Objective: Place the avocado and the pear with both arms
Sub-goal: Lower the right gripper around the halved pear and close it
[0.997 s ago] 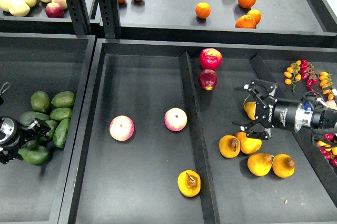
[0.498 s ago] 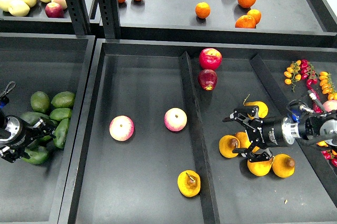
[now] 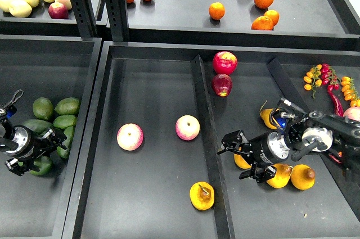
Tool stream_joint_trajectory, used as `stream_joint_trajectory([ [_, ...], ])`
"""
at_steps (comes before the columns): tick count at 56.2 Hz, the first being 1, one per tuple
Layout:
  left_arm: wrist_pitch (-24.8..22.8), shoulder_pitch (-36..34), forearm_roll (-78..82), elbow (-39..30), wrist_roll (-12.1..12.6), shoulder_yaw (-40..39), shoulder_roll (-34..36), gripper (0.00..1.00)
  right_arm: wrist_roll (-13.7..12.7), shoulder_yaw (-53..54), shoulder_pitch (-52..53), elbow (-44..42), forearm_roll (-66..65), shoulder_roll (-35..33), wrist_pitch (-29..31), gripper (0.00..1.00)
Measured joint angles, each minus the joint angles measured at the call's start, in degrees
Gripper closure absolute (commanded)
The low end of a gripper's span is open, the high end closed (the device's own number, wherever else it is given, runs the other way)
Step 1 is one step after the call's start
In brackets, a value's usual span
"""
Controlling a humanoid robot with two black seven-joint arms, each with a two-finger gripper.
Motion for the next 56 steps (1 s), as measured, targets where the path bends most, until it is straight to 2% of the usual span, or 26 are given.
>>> stream_joint_trajectory([
  [13,0.0,0.7,0.0,0.2,0.0,-0.2,-0.9,0.01,0.0,-2.4,0.0,-2.6,-2.1,3.9,0.0,0.00],
  [56,0.0,1.0,0.0,2.5,0.0,-0.5,-3.6,0.01,0.0,-6.3,-0.9,-2.2,-2.0,8.3,0.0,0.00],
])
